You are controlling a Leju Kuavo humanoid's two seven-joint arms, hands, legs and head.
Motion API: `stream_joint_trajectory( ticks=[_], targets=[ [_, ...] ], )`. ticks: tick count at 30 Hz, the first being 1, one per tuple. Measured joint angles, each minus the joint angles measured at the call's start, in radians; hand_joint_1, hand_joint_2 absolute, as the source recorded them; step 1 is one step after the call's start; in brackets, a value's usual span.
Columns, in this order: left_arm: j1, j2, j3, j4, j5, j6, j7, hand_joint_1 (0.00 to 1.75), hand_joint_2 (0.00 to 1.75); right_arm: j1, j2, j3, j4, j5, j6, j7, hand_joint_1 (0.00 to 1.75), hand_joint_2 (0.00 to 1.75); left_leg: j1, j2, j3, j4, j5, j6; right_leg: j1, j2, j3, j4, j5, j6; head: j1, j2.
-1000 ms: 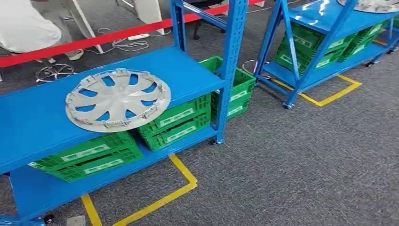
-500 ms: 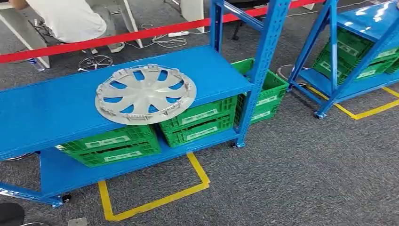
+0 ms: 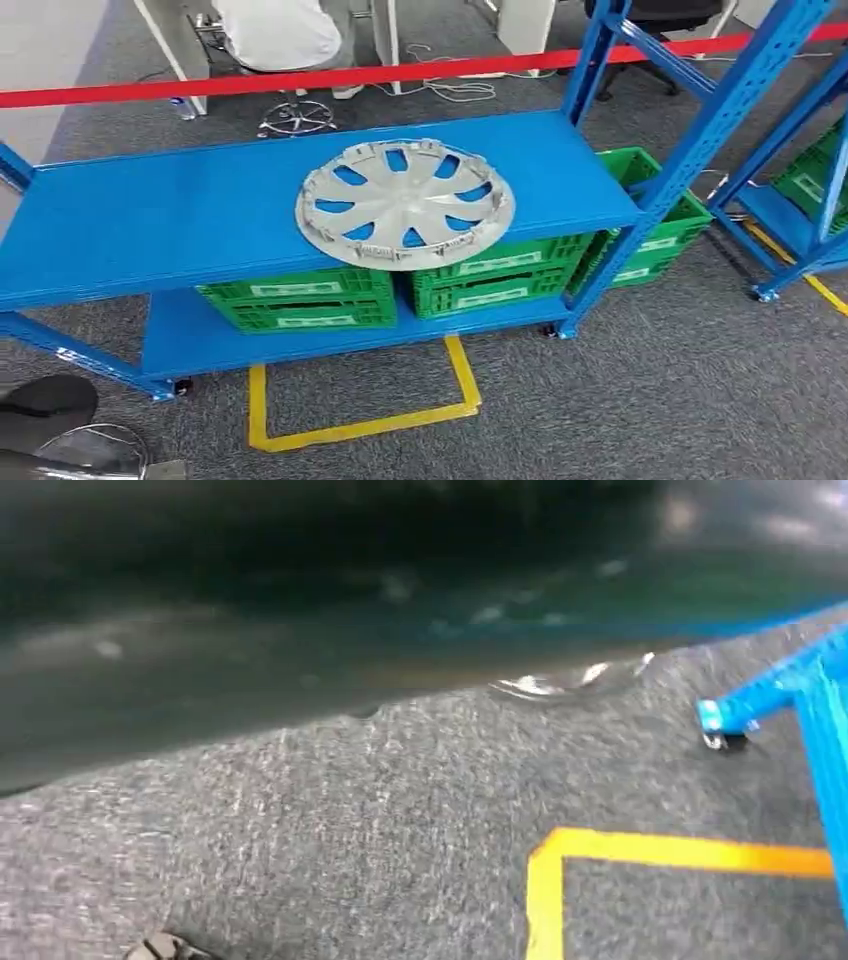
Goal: Take the parts from the cabinet and place them on the table.
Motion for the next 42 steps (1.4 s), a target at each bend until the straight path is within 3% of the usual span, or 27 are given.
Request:
stream_joint_trajectory(
  ticks=[1,5,7,8,10,11,12,14,15,16,20,21,22,23,25,26,28,29,30,31,32,35,36,38,40,41,42],
  targets=[
    [-0.004,0.001,0.000,0.000,0.000,0.000,0.000,0.00,0.00,0.001,0.000,0.000,0.001,0.000,0.000,0.000,0.00,0.00,-0.005,-0.014,-0.003,0.009,-0.005,-0.007,-0.001,0.020,0.012,-0.022,-0.015,-0.004,0.002,0.000],
    [0.001,0.002,0.001,0.000,0.000,0.000,0.000,0.00,0.00,-0.003,0.000,0.000,0.001,0.000,0.000,0.000,0.00,0.00,0.004,-0.056,-0.015,0.007,-0.003,-0.027,0.000,-0.022,0.026,-0.026,-0.021,-0.037,-0.003,0.000],
    [-0.001,0.002,0.002,0.001,0.000,0.002,0.000,0.00,0.00,-0.003,0.000,0.000,0.000,0.000,-0.001,0.000,0.00,0.00,-0.001,0.041,-0.042,0.070,-0.043,-0.037,0.001,-0.048,0.033,-0.029,-0.025,-0.051,-0.015,0.000],
    [-0.005,0.002,0.002,0.001,0.002,0.002,0.000,0.00,0.00,-0.001,0.000,0.000,0.000,0.000,0.000,0.000,0.00,0.00,0.000,0.070,-0.081,0.145,-0.081,-0.042,0.004,-0.065,0.034,-0.029,-0.028,-0.055,-0.016,0.000],
    [-0.007,0.000,0.001,0.001,0.001,0.002,0.000,0.00,0.00,0.001,0.000,0.000,0.001,0.000,0.001,0.000,0.00,0.00,0.002,0.088,-0.171,0.312,-0.142,-0.046,0.007,-0.101,0.037,-0.029,-0.035,-0.059,-0.016,0.000],
    [-0.005,0.000,0.002,0.001,0.001,0.002,0.000,0.00,0.00,0.001,0.000,0.000,0.001,0.000,0.000,0.000,0.00,0.00,0.002,0.089,-0.185,0.334,-0.135,-0.045,0.008,-0.114,0.040,-0.029,-0.037,-0.058,-0.016,0.000],
    [-0.001,0.000,0.002,0.001,0.001,0.002,0.000,0.00,0.00,0.000,0.000,0.000,0.001,0.000,0.000,0.000,0.00,0.00,0.002,0.089,-0.175,0.309,-0.103,-0.043,0.010,-0.127,0.045,-0.029,-0.041,-0.058,-0.016,0.000],
    [0.001,0.000,0.002,0.001,0.002,0.002,0.000,0.00,0.00,-0.001,0.000,0.000,0.000,0.000,0.000,0.000,0.00,0.00,-0.002,0.106,-0.105,0.160,-0.008,-0.029,0.015,-0.150,0.058,-0.029,-0.048,-0.058,-0.016,0.000],
    [-0.001,0.002,0.002,0.001,0.002,0.002,0.000,0.00,0.00,-0.001,0.000,0.000,0.000,0.000,0.000,0.000,0.00,0.00,-0.011,0.149,-0.059,0.065,0.035,-0.014,0.016,-0.162,0.064,-0.030,-0.053,-0.057,-0.016,0.000],
    [-0.004,0.004,0.002,0.001,0.001,0.002,0.000,0.00,0.00,-0.001,0.001,0.000,0.000,0.000,0.000,0.000,0.00,0.00,-0.024,0.196,-0.042,0.033,0.016,-0.005,0.023,-0.173,0.060,-0.030,-0.059,-0.051,-0.014,0.000],
    [0.000,0.003,0.002,0.002,0.001,0.002,0.000,0.00,0.00,-0.008,0.001,0.000,0.000,0.000,0.000,0.000,0.00,0.00,-0.024,0.149,-0.046,0.014,0.019,0.004,0.026,-0.223,0.085,-0.040,-0.066,-0.033,-0.016,0.000],
    [0.003,0.001,0.002,0.002,0.001,0.002,0.000,0.00,0.00,-0.009,0.001,0.000,-0.001,0.000,0.000,-0.001,0.00,0.00,-0.012,0.138,-0.034,0.002,0.029,0.009,0.022,-0.187,0.078,-0.034,-0.077,-0.024,-0.016,0.000],
    [0.002,0.002,0.003,0.002,0.002,0.002,0.000,0.00,0.00,-0.009,0.001,0.001,-0.001,0.001,0.000,0.000,0.00,0.00,-0.010,0.129,-0.033,0.001,0.029,0.013,0.020,-0.116,0.064,0.004,-0.100,-0.021,-0.009,0.000],
    [-0.002,0.002,0.003,0.002,0.002,0.003,0.000,0.00,0.00,-0.008,0.001,0.001,-0.001,0.001,0.000,-0.001,0.00,0.00,-0.008,0.113,-0.035,0.001,0.030,0.014,0.018,-0.086,0.027,0.079,-0.138,-0.018,-0.006,0.000],
    [-0.005,0.000,0.003,0.002,0.001,0.003,0.000,0.00,0.00,-0.004,0.001,0.000,0.000,0.001,0.000,0.000,0.00,0.00,-0.009,0.086,-0.036,0.001,0.028,0.017,0.017,-0.073,-0.059,0.241,-0.200,-0.014,-0.005,0.000],
    [-0.004,-0.001,0.003,0.002,0.001,0.003,0.000,0.00,0.00,-0.004,0.001,0.000,-0.001,0.001,0.000,0.000,0.00,0.00,-0.008,0.070,-0.034,0.001,0.028,0.017,0.017,-0.073,-0.088,0.285,-0.202,-0.013,-0.005,0.000],
    [-0.003,-0.002,0.003,0.002,0.001,0.003,0.000,0.00,0.00,-0.001,0.001,0.001,0.000,0.001,0.000,0.000,0.00,0.00,-0.006,0.037,-0.027,0.003,0.025,0.014,0.014,-0.072,-0.071,0.212,-0.122,-0.011,-0.005,0.000],
    [-0.003,-0.002,0.003,0.002,0.002,0.003,0.000,0.00,0.00,-0.001,0.001,0.000,0.000,0.001,0.000,0.000,0.00,0.00,-0.004,0.021,-0.022,0.003,0.021,0.009,0.011,-0.064,-0.031,0.116,-0.064,-0.010,-0.005,0.000],
    [-0.003,-0.002,0.003,0.002,0.001,0.003,0.000,0.00,0.00,-0.001,0.001,0.000,0.000,0.001,0.000,0.000,0.00,0.00,-0.002,0.008,-0.017,0.006,0.017,0.003,0.006,-0.035,0.009,0.022,-0.015,-0.008,-0.005,0.000],
    [-0.003,-0.001,0.003,0.002,0.002,0.003,0.000,0.00,0.00,0.001,0.001,0.001,0.000,0.000,0.000,0.001,0.00,0.00,-0.004,-0.002,-0.022,0.008,0.014,-0.004,-0.001,0.026,0.026,-0.005,-0.032,-0.006,-0.005,0.000],
    [-0.007,0.000,0.003,0.002,0.002,0.003,0.000,0.00,0.00,0.000,0.001,0.001,0.000,0.000,0.000,0.000,0.00,0.00,-0.005,-0.013,-0.027,0.020,0.011,-0.009,-0.003,0.034,0.036,-0.030,-0.036,-0.014,-0.006,0.000],
    [-0.002,-0.001,0.004,0.002,0.001,0.002,0.000,0.00,0.00,-0.002,0.001,0.001,0.000,0.000,0.000,0.000,0.00,0.00,0.002,-0.051,-0.038,0.014,0.020,-0.026,0.005,-0.002,0.042,-0.023,-0.036,-0.035,-0.006,0.000],
    [-0.001,0.003,0.005,0.002,0.002,0.003,0.000,0.00,0.00,-0.002,0.001,0.001,0.000,0.000,0.000,0.000,0.00,0.00,0.003,-0.046,-0.038,0.018,0.013,-0.029,-0.002,-0.018,0.046,-0.028,-0.034,-0.042,-0.005,0.000],
    [-0.004,0.001,0.005,0.002,0.002,0.003,0.000,0.00,0.00,-0.001,0.001,0.000,0.000,0.000,0.000,0.000,0.00,0.00,-0.003,0.056,-0.081,0.105,-0.038,-0.040,0.002,-0.045,0.050,-0.029,-0.039,-0.054,-0.021,0.000],
    [-0.008,0.000,0.005,0.002,0.001,0.003,0.000,0.00,0.00,0.002,0.001,0.001,0.000,0.000,0.001,0.000,0.00,0.00,-0.001,0.086,-0.172,0.279,-0.112,-0.046,0.007,-0.082,0.052,-0.029,-0.045,-0.060,-0.019,0.000],
    [-0.008,0.000,0.004,0.002,0.000,0.002,0.000,0.00,0.00,0.003,0.001,0.001,0.000,0.000,0.001,0.000,0.00,0.00,0.000,0.088,-0.200,0.332,-0.121,-0.046,0.009,-0.097,0.053,-0.028,-0.047,-0.060,-0.019,0.000],
    [-0.005,0.000,0.005,0.002,0.000,0.002,0.000,0.00,0.00,0.002,0.000,0.001,0.000,0.000,0.000,0.000,0.00,0.00,0.000,0.089,-0.203,0.333,-0.104,-0.045,0.010,-0.111,0.056,-0.028,-0.049,-0.061,-0.019,0.000]
  ],
)
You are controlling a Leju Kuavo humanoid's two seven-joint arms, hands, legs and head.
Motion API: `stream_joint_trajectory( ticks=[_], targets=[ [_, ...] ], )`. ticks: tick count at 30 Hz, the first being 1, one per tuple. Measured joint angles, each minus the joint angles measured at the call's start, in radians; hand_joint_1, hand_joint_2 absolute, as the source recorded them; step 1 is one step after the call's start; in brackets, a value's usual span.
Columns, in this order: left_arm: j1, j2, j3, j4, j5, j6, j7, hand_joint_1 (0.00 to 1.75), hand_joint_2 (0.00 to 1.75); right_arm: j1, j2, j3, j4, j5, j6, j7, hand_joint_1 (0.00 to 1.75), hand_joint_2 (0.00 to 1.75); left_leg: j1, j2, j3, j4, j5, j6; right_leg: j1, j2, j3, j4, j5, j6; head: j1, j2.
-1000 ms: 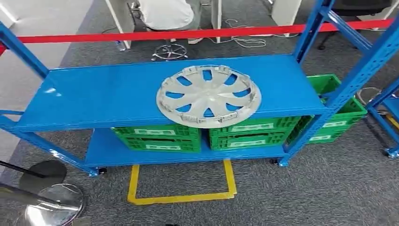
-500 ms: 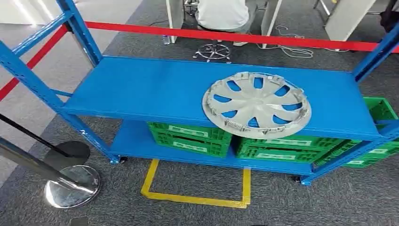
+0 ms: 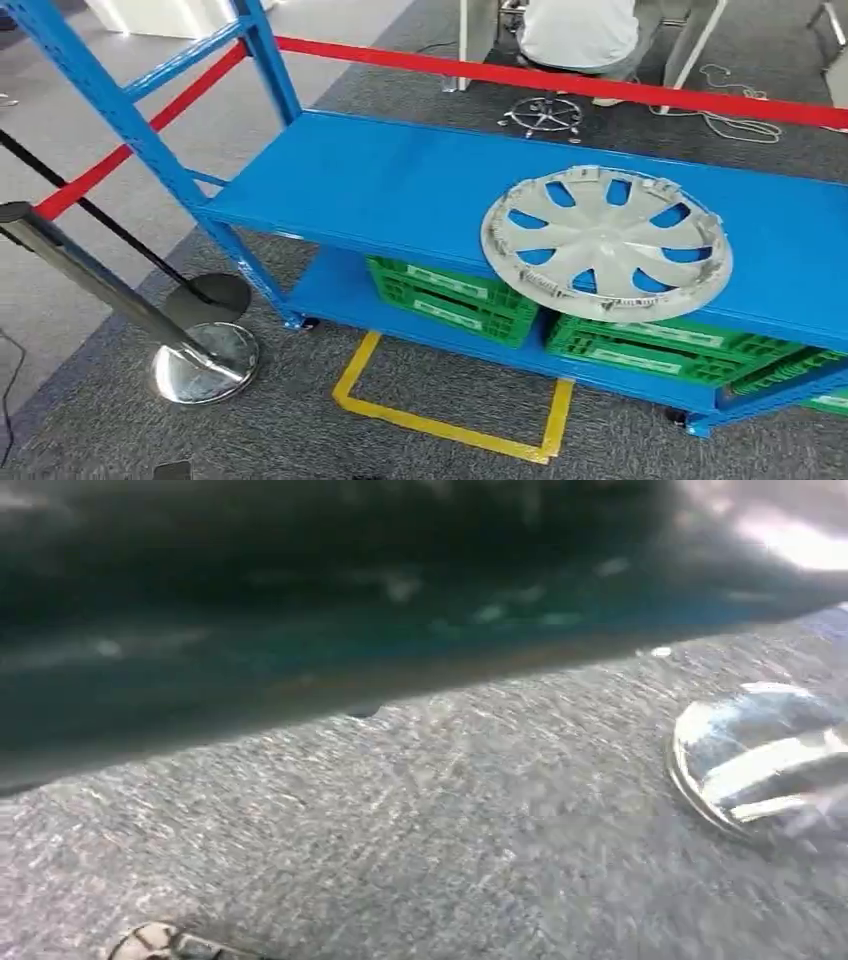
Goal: Take the parts from the cabinet and place them on the table.
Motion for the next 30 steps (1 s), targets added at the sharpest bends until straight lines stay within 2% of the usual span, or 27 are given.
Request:
stream_joint_trajectory(
  ticks=[1,2,3,4,5,6,8,9,10,11,12,13,14,15,16,18,19,20,21,23,24,25,26,28,29,30],
  targets=[
    [0.003,0.000,0.000,0.000,0.000,0.000,0.000,0.00,0.00,-0.001,0.000,0.000,0.000,0.000,0.000,0.000,0.00,0.00,0.000,0.001,0.018,-0.039,0.037,0.004,0.002,-0.011,0.004,0.000,-0.003,0.000,-0.001,0.000],
    [0.004,0.000,0.000,0.000,0.000,0.000,0.000,0.00,0.00,-0.002,0.000,0.000,0.000,0.000,0.000,0.000,0.00,0.00,-0.002,0.005,0.057,-0.120,0.087,0.011,0.005,-0.022,0.010,0.000,-0.006,0.000,-0.001,0.000],
    [0.004,0.000,0.000,0.000,0.000,0.000,0.000,0.00,0.00,-0.004,0.000,0.000,0.000,0.000,0.000,0.000,0.00,0.00,-0.007,0.020,0.106,-0.217,0.135,0.023,0.008,-0.033,0.017,-0.001,-0.010,0.001,0.000,0.000],
    [0.003,0.004,0.000,0.000,0.000,0.000,0.000,0.00,0.00,-0.004,0.002,0.000,0.000,0.000,0.000,0.000,0.00,0.00,-0.018,0.065,0.141,-0.287,0.144,0.041,0.008,-0.042,0.013,-0.002,-0.014,0.002,0.001,0.000],
    [-0.001,0.005,0.000,0.000,0.000,0.000,0.000,0.00,0.00,-0.004,0.002,0.000,0.000,0.001,0.000,0.000,0.00,0.00,-0.025,0.079,0.148,-0.306,0.128,0.047,0.016,-0.053,0.019,0.000,-0.021,0.011,0.000,0.000],
    [-0.003,0.004,0.000,0.000,0.000,0.000,0.000,0.00,0.00,-0.005,0.002,0.000,0.000,0.000,0.000,0.000,0.00,0.00,-0.026,0.071,0.147,-0.305,0.130,0.047,0.015,-0.062,0.015,-0.003,-0.021,0.015,0.000,0.000],
    [0.003,0.004,0.000,0.000,0.000,0.000,0.000,0.00,0.00,-0.005,0.002,0.000,0.000,0.001,0.002,0.000,0.00,0.00,-0.028,0.050,0.143,-0.306,0.131,0.051,0.013,-0.082,0.030,-0.013,-0.021,0.022,0.000,0.000],
    [0.006,0.003,0.000,0.000,0.000,0.000,0.000,0.00,0.00,-0.009,0.002,0.000,-0.001,0.000,0.000,0.000,0.00,0.00,-0.019,0.042,0.155,-0.324,0.139,0.057,0.017,-0.081,0.039,-0.013,-0.026,0.030,0.001,0.000],
    [0.008,0.001,0.001,0.000,0.001,0.005,0.000,0.00,0.00,-0.012,0.002,0.000,-0.001,-0.004,-0.002,0.000,0.00,0.00,-0.014,0.038,0.160,-0.332,0.143,0.059,0.013,-0.027,0.029,0.001,-0.039,0.035,0.007,0.000],
    [0.005,0.003,0.002,0.000,0.002,0.009,0.000,0.00,0.00,-0.012,0.002,0.000,-0.001,-0.008,-0.004,0.003,0.00,0.00,-0.011,0.031,0.160,-0.333,0.144,0.063,0.010,0.014,0.004,0.053,-0.069,0.037,0.009,0.000],
    [0.001,0.002,0.002,0.000,0.002,0.010,0.000,0.00,0.00,-0.012,0.002,0.000,-0.001,-0.010,-0.006,0.003,0.00,0.00,-0.010,0.025,0.159,-0.333,0.143,0.065,0.008,0.030,-0.036,0.132,-0.105,0.040,0.011,0.000],
    [-0.001,0.001,0.003,0.000,0.001,0.011,0.000,0.00,0.00,-0.010,0.002,0.000,-0.001,-0.011,-0.008,0.006,0.00,0.00,-0.010,0.022,0.159,-0.333,0.141,0.067,0.007,0.036,-0.082,0.218,-0.139,0.043,0.011,0.000],
    [-0.002,0.001,0.003,0.001,0.001,0.011,0.000,0.00,0.00,-0.008,0.002,0.000,0.000,-0.013,-0.010,0.006,0.00,0.00,-0.011,0.020,0.159,-0.333,0.140,0.069,0.007,0.037,-0.126,0.290,-0.156,0.045,0.013,0.000],
    [0.000,0.000,0.003,0.001,-0.003,0.008,0.000,0.00,0.00,-0.007,0.002,0.000,0.000,-0.014,-0.009,0.007,0.00,0.00,-0.011,0.018,0.163,-0.333,0.137,0.068,0.007,0.037,-0.149,0.311,-0.143,0.047,0.012,0.000],
    [0.001,0.000,0.004,0.001,-0.005,0.008,0.000,0.00,0.00,-0.006,0.002,0.000,0.000,-0.016,-0.008,0.006,0.00,0.00,-0.010,0.018,0.167,-0.332,0.134,0.066,0.006,0.037,-0.145,0.282,-0.105,0.048,0.012,0.000],
    [0.000,0.000,0.005,0.001,-0.008,0.006,0.000,0.00,0.00,-0.004,0.000,0.000,0.000,-0.019,-0.005,0.001,0.00,0.00,-0.008,0.022,0.182,-0.331,0.124,0.057,0.003,0.025,-0.079,0.114,0.007,0.050,0.011,0.000],
    [-0.001,0.000,0.005,0.001,-0.008,0.006,0.000,0.00,0.00,-0.003,-0.001,0.000,0.000,-0.019,-0.005,-0.001,0.00,0.00,-0.008,0.025,0.189,-0.329,0.117,0.050,0.002,-0.001,-0.046,0.030,0.043,0.050,0.013,0.000],
    [0.000,0.001,0.005,0.001,-0.009,0.006,0.000,0.00,0.00,-0.006,-0.001,0.000,0.000,-0.019,-0.003,-0.002,0.00,0.00,-0.018,0.028,0.189,-0.321,0.110,0.043,0.009,-0.015,-0.035,0.008,0.027,0.048,0.015,0.000],
    [0.000,0.002,0.006,0.001,-0.009,0.006,0.000,0.00,0.00,-0.009,-0.001,0.000,-0.001,-0.019,-0.003,-0.002,0.00,0.00,-0.017,0.030,0.186,-0.320,0.109,0.040,0.008,-0.006,-0.026,0.007,0.025,0.030,0.013,0.000],
    [-0.001,0.002,0.006,0.001,-0.011,0.007,0.000,0.00,0.00,-0.008,-0.001,0.000,0.000,-0.019,-0.006,-0.004,0.00,0.00,-0.017,0.044,0.188,-0.320,0.109,0.037,0.012,0.007,-0.030,0.007,0.024,0.023,0.008,0.000],
    [-0.003,0.002,0.006,0.001,-0.013,0.008,0.000,0.00,0.00,-0.007,-0.002,-0.001,-0.001,-0.020,-0.008,-0.004,0.00,0.00,-0.015,0.048,0.189,-0.316,0.103,0.034,0.007,0.013,-0.029,0.005,0.026,0.016,0.011,0.000],
    [-0.002,0.003,0.006,0.001,-0.013,0.008,0.000,0.00,0.00,-0.005,-0.002,-0.001,0.000,-0.021,-0.010,-0.003,0.00,0.00,-0.013,0.039,0.189,-0.306,0.091,0.027,0.004,0.017,-0.026,0.004,0.026,0.012,0.010,0.000],
    [-0.003,0.003,0.006,0.001,-0.014,0.008,0.000,0.00,0.00,-0.005,-0.002,-0.001,0.000,-0.021,-0.010,-0.003,0.00,0.00,-0.011,0.029,0.173,-0.269,0.063,0.020,0.004,0.021,-0.025,0.004,0.026,0.006,0.005,0.000],
    [-0.002,0.003,0.006,0.001,-0.014,0.008,0.000,0.00,0.00,-0.007,-0.002,-0.001,0.000,-0.021,-0.010,-0.003,0.00,0.00,-0.005,0.021,0.094,-0.102,-0.019,0.010,0.004,0.035,-0.027,0.004,0.026,0.004,0.005,0.000],
    [-0.001,0.003,0.007,0.001,-0.014,0.008,0.000,0.00,0.00,-0.006,-0.002,-0.001,0.000,-0.021,-0.010,-0.003,0.00,0.00,-0.005,0.021,0.056,-0.024,-0.044,0.009,0.004,0.042,-0.026,0.004,0.025,0.002,0.005,0.000],
    [0.000,0.002,0.007,0.001,-0.014,0.008,0.000,0.00,0.00,-0.006,-0.002,-0.001,0.000,-0.021,-0.010,-0.003,0.00,0.00,-0.005,0.020,0.036,0.008,-0.043,0.009,0.004,0.051,-0.025,0.004,0.024,0.002,0.005,0.000]
  ],
)
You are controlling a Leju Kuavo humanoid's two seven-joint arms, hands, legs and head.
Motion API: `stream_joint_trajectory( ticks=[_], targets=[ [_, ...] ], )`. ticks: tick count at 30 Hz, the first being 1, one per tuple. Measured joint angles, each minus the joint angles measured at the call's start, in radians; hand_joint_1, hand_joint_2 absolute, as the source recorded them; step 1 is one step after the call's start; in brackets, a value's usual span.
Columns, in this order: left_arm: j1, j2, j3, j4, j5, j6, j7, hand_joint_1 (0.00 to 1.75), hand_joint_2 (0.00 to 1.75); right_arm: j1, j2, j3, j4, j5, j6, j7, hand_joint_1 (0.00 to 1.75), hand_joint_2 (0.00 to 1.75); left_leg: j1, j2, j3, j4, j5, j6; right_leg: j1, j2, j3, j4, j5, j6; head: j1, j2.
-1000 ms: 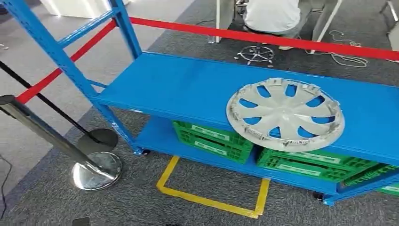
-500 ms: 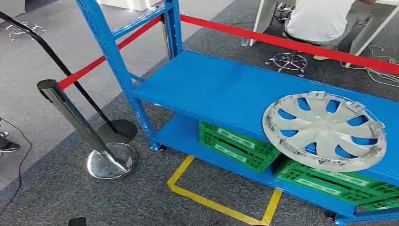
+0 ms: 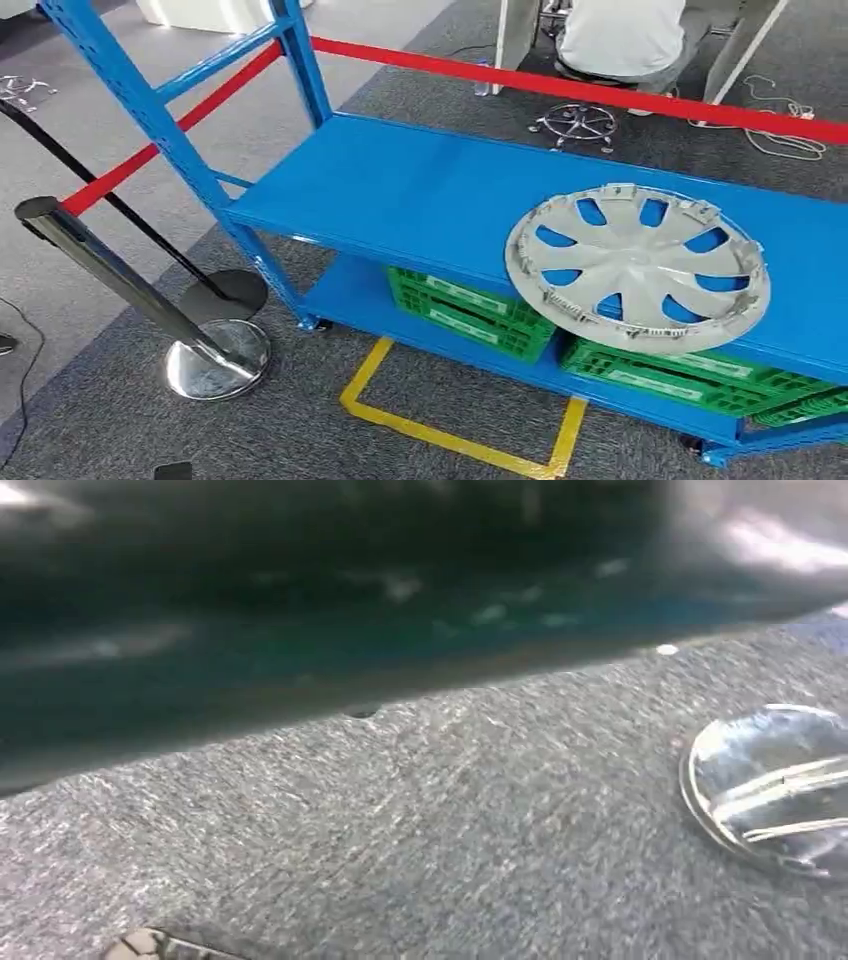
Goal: Take the parts from the cabinet and place them on the table.
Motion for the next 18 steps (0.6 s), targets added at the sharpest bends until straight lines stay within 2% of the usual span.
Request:
stream_joint_trajectory(
  ticks=[1,2,3,4,5,6,8,9,10,11,12,14,15,16,17,18],
  targets=[
    [0.001,0.000,0.000,0.000,0.000,0.000,0.000,0.00,0.00,0.001,0.000,0.000,0.000,0.000,0.000,0.000,0.00,0.00,0.000,-0.001,0.004,-0.017,0.029,0.002,0.000,0.010,0.002,0.000,0.000,0.000,0.000,0.000],
    [0.001,0.000,0.000,0.000,0.000,0.000,0.000,0.00,0.00,0.001,0.000,0.000,0.000,0.000,-0.001,0.000,0.00,0.00,0.000,-0.004,0.027,-0.077,0.077,0.007,0.000,0.022,0.005,0.000,-0.001,0.000,0.000,0.000],
    [0.001,0.000,0.001,0.000,0.000,0.000,0.000,0.00,0.00,0.000,0.000,0.000,0.000,0.000,-0.001,0.000,0.00,0.00,0.000,-0.015,0.065,-0.168,0.133,0.014,0.001,0.034,0.009,0.000,-0.001,0.000,0.000,0.000],
    [0.001,0.000,0.001,0.000,0.000,0.000,0.000,0.00,0.00,-0.002,0.000,0.000,0.000,0.000,-0.001,0.000,0.00,0.00,-0.001,-0.041,0.103,-0.256,0.178,0.023,0.001,0.044,0.011,0.000,-0.002,0.001,0.000,0.000],
    [0.001,0.005,0.003,0.000,0.000,0.000,0.000,0.00,0.00,-0.004,0.002,0.000,0.000,0.000,0.000,0.000,0.00,0.00,0.000,-0.082,0.122,-0.294,0.171,0.033,0.001,0.051,0.008,0.000,-0.003,0.003,0.003,0.000],
    [0.001,0.004,0.003,0.000,-0.002,0.000,0.000,0.00,0.00,-0.007,0.002,0.000,0.000,0.000,0.000,0.000,0.00,0.00,-0.001,-0.078,0.127,-0.316,0.171,0.036,0.000,0.065,0.002,0.001,-0.002,0.009,0.000,0.000],
    [-0.001,0.004,0.003,0.000,-0.002,0.000,0.000,0.00,0.00,-0.002,0.002,0.000,0.000,0.000,0.000,0.000,0.00,0.00,-0.005,-0.067,0.126,-0.319,0.165,0.034,-0.006,0.078,-0.006,-0.005,0.005,0.024,-0.001,0.000],
    [-0.002,0.004,0.003,0.000,-0.002,0.000,0.000,0.00,0.00,0.001,0.002,0.000,0.000,0.000,-0.001,0.000,0.00,0.00,-0.003,-0.060,0.129,-0.328,0.168,0.037,-0.005,0.085,-0.009,-0.010,0.007,0.032,-0.002,0.000],
    [-0.002,-0.001,0.003,0.000,-0.002,0.000,0.000,0.00,0.00,0.002,0.002,0.000,0.000,0.000,-0.002,0.000,0.00,0.00,0.006,-0.045,0.137,-0.345,0.176,0.040,-0.005,0.066,-0.012,0.002,-0.002,0.034,0.000,0.000],
    [-0.003,-0.001,0.003,0.000,-0.002,0.000,0.000,0.00,0.00,0.001,0.002,0.000,0.000,0.000,-0.003,0.000,0.00,0.00,0.005,-0.039,0.140,-0.349,0.175,0.045,0.001,0.025,-0.024,0.026,-0.023,0.038,0.004,0.000],
    [-0.002,0.002,0.003,0.000,-0.002,0.001,0.000,0.00,0.00,-0.002,0.002,0.000,0.000,0.000,-0.003,0.000,0.00,0.00,0.004,-0.027,0.140,-0.349,0.175,0.049,0.000,0.006,-0.057,0.090,-0.063,0.041,0.012,0.000],
    [0.001,0.001,0.004,0.000,-0.002,0.001,0.000,0.00,0.00,-0.005,0.002,0.000,0.000,0.000,-0.003,0.000,0.00,0.00,0.001,-0.002,0.139,-0.349,0.173,0.053,-0.002,-0.004,-0.142,0.259,-0.138,0.050,0.011,0.000],
    [0.001,0.001,0.004,0.000,-0.001,0.002,0.000,0.00,0.00,-0.005,0.002,0.000,0.000,0.000,-0.003,0.000,0.00,0.00,0.000,0.005,0.139,-0.348,0.173,0.052,-0.001,-0.005,-0.165,0.306,-0.146,0.052,0.011,0.000],
    [0.000,0.000,0.004,0.000,-0.001,0.002,0.000,0.00,0.00,-0.005,0.002,0.000,0.000,-0.001,-0.003,0.000,0.00,0.00,-0.001,0.011,0.140,-0.348,0.172,0.052,-0.001,-0.006,-0.161,0.298,-0.127,0.053,0.011,0.000],
    [-0.001,-0.001,0.004,0.000,-0.002,0.002,0.000,0.00,0.00,-0.002,0.002,0.000,0.000,-0.002,-0.003,0.000,0.00,0.00,-0.001,0.015,0.142,-0.348,0.171,0.051,-0.001,-0.008,-0.134,0.246,-0.090,0.053,0.011,0.000],
    [-0.003,-0.001,0.003,0.000,-0.002,0.002,0.000,0.00,0.00,0.001,0.002,0.000,0.000,-0.002,-0.003,0.000,0.00,0.00,-0.001,0.018,0.145,-0.347,0.169,0.048,-0.001,-0.012,-0.084,0.153,-0.042,0.051,0.012,0.000]
  ],
)
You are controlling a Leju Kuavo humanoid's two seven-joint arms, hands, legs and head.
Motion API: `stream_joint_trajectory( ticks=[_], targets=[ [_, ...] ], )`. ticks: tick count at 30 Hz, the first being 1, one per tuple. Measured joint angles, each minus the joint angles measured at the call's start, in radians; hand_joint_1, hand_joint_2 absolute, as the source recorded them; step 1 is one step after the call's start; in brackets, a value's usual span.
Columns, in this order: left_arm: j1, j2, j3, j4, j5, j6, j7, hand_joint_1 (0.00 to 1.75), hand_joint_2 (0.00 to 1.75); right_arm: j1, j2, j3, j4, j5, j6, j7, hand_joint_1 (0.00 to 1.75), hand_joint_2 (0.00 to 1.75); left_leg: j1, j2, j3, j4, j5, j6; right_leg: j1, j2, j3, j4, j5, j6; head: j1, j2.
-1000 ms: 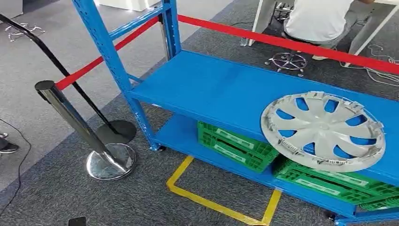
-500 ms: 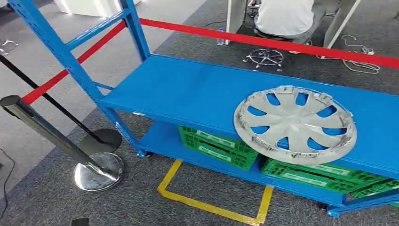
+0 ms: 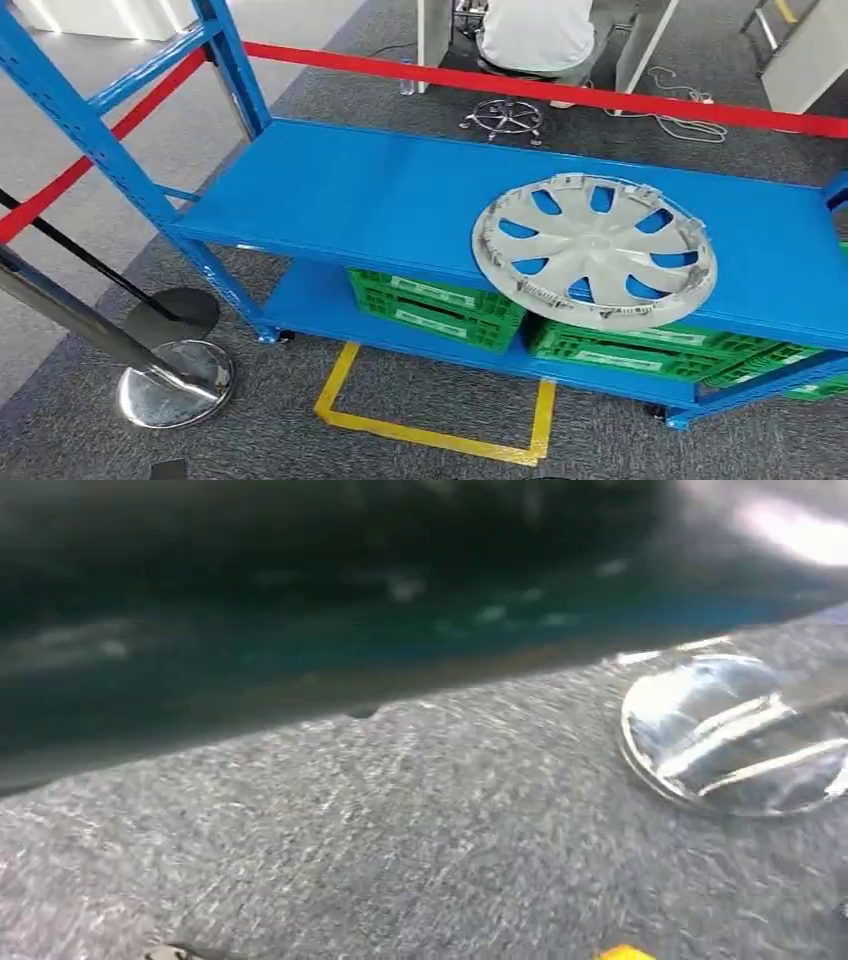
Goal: Take the parts from the cabinet and place them on the table.
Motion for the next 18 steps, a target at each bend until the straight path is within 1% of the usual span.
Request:
stream_joint_trajectory(
  ticks=[1,2,3,4,5,6,7,8,9,10,18],
  targets=[
    [0.000,0.000,0.000,0.000,0.000,0.000,0.000,0.00,0.00,0.000,0.000,0.000,0.000,0.000,0.000,0.000,0.00,0.00,0.000,0.003,0.005,0.001,-0.003,-0.004,0.000,-0.012,0.058,-0.104,0.042,-0.004,0.000,0.000],
    [0.001,0.000,0.000,0.000,0.000,0.000,0.000,0.00,0.00,-0.002,0.000,0.000,0.000,0.000,0.000,0.000,0.00,0.00,-0.003,0.006,0.007,0.002,-0.006,-0.008,0.002,-0.033,0.088,-0.165,0.039,-0.010,0.000,0.000],
    [0.001,0.000,0.000,0.000,0.000,0.000,0.000,0.00,0.00,-0.005,0.000,0.000,0.000,-0.001,0.000,0.000,0.00,0.00,-0.010,0.007,0.006,0.007,-0.009,-0.014,0.004,-0.028,0.095,-0.172,0.040,-0.020,-0.002,0.000],
    [0.000,0.000,0.000,0.000,0.000,0.001,0.000,0.00,0.00,-0.004,0.000,0.000,0.000,-0.002,0.000,0.000,0.00,0.00,-0.010,0.009,0.005,0.007,-0.007,-0.017,0.004,-0.023,0.097,-0.170,0.042,-0.024,-0.004,0.000],
    [0.001,0.000,0.000,0.000,0.000,0.001,0.000,0.00,0.00,-0.004,0.000,0.000,0.000,-0.003,0.000,0.000,0.00,0.00,-0.010,0.010,0.006,0.006,-0.005,-0.020,0.006,-0.022,0.096,-0.169,0.042,-0.027,-0.002,0.000],
    [0.001,0.000,0.000,0.000,0.000,0.001,0.000,0.00,0.00,-0.004,0.000,0.000,0.000,-0.003,0.000,0.000,0.00,0.00,-0.009,0.012,0.007,0.004,-0.008,-0.021,0.004,-0.020,0.100,-0.173,0.046,-0.029,-0.002,0.000],
    [0.001,0.001,0.000,0.000,0.000,0.001,0.000,0.00,0.00,-0.005,-0.001,0.000,0.000,-0.003,-0.001,0.000,0.00,0.00,-0.010,0.012,0.007,0.004,-0.006,0.005,0.003,-0.020,0.099,-0.176,0.048,-0.025,-0.002,0.000],
    [0.001,0.001,0.000,0.000,0.000,0.001,0.000,0.00,0.00,-0.004,-0.002,0.000,0.000,-0.004,-0.002,0.000,0.00,0.00,-0.011,0.012,0.007,0.004,-0.006,0.017,0.004,-0.020,0.099,-0.176,0.048,-0.025,-0.005,0.000],
    [0.001,0.002,0.000,0.000,0.000,0.001,0.000,0.00,0.00,-0.003,-0.002,0.000,0.000,-0.003,-0.004,0.000,0.00,0.00,-0.012,0.012,0.006,0.005,-0.005,0.016,0.003,-0.019,0.099,-0.177,0.049,-0.025,-0.002,0.000],
    [0.000,0.003,0.000,0.000,0.000,0.001,0.000,0.00,0.00,-0.003,-0.002,0.000,0.000,-0.002,-0.003,0.000,0.00,0.00,-0.011,0.012,0.007,0.005,-0.006,0.015,0.003,-0.019,0.099,-0.177,0.049,-0.025,-0.004,0.000],
    [0.001,0.003,0.000,0.000,0.002,0.001,0.000,0.00,0.00,-0.005,-0.001,0.000,0.000,-0.001,-0.007,-0.002,0.00,0.00,-0.014,0.012,0.005,0.005,-0.006,0.015,0.003,-0.021,0.099,-0.177,0.049,-0.024,-0.003,0.000]
  ],
)
